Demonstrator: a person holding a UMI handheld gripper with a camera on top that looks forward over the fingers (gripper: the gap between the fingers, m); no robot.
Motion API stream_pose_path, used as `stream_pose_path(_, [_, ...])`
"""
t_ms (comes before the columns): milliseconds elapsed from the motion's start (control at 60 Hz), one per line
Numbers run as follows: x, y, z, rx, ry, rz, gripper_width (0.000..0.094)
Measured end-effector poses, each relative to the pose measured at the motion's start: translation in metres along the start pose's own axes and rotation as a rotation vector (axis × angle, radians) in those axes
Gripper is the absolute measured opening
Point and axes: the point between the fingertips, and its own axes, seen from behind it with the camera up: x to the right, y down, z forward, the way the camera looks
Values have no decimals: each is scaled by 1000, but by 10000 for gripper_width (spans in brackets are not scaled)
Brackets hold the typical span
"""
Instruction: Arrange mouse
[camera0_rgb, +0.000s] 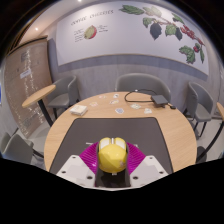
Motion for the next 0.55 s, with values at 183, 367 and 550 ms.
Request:
stream_pose_path(183, [2,15,0,-27,34,-119,527])
stream_pose_path(367, [-2,18,-39,-60,-69,-99,854])
stream_pose_path(550, [20,-4,-118,38,-125,-85,864])
